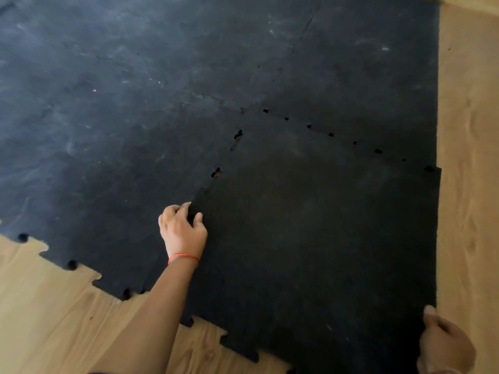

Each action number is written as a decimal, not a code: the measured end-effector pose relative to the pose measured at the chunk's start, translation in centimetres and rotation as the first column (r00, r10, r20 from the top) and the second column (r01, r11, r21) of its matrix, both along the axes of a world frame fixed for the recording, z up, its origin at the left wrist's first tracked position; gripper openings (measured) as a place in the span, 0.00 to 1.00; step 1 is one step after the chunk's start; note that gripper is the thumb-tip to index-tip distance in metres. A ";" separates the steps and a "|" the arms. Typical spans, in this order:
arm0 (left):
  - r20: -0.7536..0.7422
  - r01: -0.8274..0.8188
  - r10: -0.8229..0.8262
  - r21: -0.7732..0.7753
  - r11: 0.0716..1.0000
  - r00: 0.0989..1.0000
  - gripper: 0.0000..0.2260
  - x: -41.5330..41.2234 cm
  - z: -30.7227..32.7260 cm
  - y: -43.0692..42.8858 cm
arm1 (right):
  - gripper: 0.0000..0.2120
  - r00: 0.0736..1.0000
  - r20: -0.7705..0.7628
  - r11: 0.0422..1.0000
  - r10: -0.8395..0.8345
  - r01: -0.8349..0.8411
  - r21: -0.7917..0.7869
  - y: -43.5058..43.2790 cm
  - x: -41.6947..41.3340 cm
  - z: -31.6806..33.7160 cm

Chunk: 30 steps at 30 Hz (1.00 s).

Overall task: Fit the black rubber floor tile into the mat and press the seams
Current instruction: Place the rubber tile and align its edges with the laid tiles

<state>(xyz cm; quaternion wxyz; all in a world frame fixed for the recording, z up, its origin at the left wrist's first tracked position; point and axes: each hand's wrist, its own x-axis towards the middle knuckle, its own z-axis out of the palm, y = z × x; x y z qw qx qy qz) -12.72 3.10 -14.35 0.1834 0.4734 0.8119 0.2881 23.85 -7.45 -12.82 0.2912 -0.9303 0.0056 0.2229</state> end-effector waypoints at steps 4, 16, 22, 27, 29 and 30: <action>-0.006 -0.018 0.018 -0.067 0.998 1.000 0.18 -0.1 0.0 0.0 | 0.14 0.999 0.036 0.999 0.014 -0.012 -0.033 -0.4 -0.8 -0.3; 0.008 -0.001 0.002 -0.200 0.980 1.000 0.24 -0.3 0.6 1.2 | 0.15 0.999 -0.003 0.997 -0.037 0.037 0.062 -1.6 -1.3 0.2; 0.059 -0.046 0.059 -0.203 0.978 0.997 0.25 -1.4 0.7 0.5 | 0.14 0.997 -0.029 0.992 -0.068 0.071 0.103 -2.5 -2.2 -0.2; 0.019 -0.027 0.033 -0.232 0.972 0.999 0.24 -1.3 0.6 0.5 | 0.12 0.995 -0.014 0.983 -0.099 0.100 0.154 -2.8 -2.6 -0.5; 0.009 -0.012 0.014 -0.207 0.978 1.000 0.24 -1.1 0.5 0.3 | 0.13 0.993 -0.031 0.979 -0.117 0.121 0.164 -2.9 -2.5 -0.3; 0.006 -0.007 0.008 -0.191 0.982 1.000 0.24 -1.1 0.4 0.3 | 0.13 0.991 -0.041 0.977 -0.126 0.131 0.169 -2.8 -2.4 -0.3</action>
